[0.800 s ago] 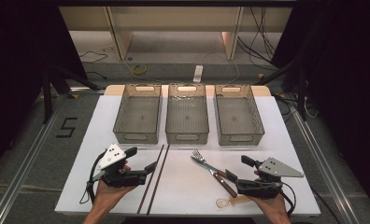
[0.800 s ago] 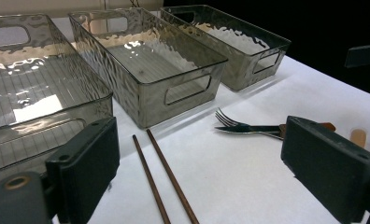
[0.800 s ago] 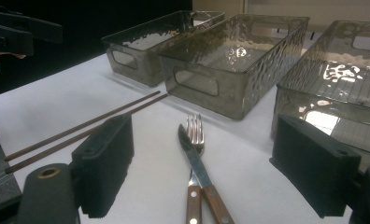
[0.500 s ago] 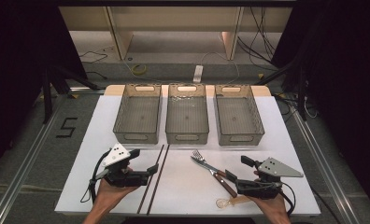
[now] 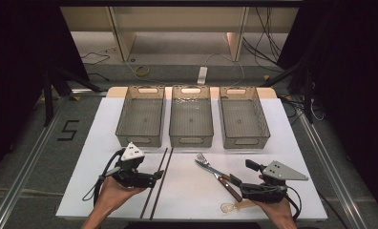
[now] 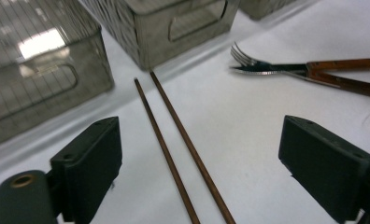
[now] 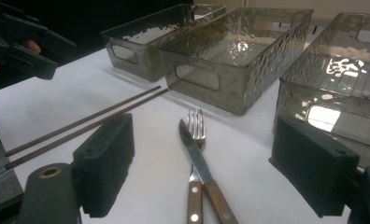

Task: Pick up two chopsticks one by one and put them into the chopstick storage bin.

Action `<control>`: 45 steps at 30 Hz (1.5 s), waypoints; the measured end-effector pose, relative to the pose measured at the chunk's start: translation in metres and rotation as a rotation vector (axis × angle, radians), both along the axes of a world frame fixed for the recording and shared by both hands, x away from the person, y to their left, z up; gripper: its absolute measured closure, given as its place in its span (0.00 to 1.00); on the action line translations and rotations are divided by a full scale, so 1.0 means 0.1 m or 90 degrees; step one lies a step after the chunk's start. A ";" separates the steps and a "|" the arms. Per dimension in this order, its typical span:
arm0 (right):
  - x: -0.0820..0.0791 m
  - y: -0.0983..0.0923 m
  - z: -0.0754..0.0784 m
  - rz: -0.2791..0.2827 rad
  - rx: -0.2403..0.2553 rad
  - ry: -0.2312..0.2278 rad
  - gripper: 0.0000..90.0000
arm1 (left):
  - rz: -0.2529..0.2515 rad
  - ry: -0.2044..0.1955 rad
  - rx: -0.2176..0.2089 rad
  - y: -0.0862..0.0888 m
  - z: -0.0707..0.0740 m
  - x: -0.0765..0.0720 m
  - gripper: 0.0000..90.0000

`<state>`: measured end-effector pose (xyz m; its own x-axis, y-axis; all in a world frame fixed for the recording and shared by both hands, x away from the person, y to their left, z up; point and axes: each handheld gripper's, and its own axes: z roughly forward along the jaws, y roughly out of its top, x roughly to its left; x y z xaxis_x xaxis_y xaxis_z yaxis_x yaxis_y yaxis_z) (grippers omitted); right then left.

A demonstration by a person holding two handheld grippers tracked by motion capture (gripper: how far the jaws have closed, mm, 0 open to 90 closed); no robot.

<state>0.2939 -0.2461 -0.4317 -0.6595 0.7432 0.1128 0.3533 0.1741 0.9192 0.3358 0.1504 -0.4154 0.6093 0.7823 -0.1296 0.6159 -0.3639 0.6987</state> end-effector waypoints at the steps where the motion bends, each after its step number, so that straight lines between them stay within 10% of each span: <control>1: 0.00 0.00 0.00 0.000 0.000 0.001 0.24 | -0.002 0.020 0.021 -0.01 0.00 0.03 0.18; 19: -0.01 0.01 0.01 0.006 0.001 -0.001 0.25 | -0.010 0.197 0.211 -0.18 -0.25 0.24 0.41; 45: -0.01 0.03 0.00 0.016 -0.013 0.005 0.25 | -0.049 0.262 0.254 -0.29 -0.45 0.23 0.71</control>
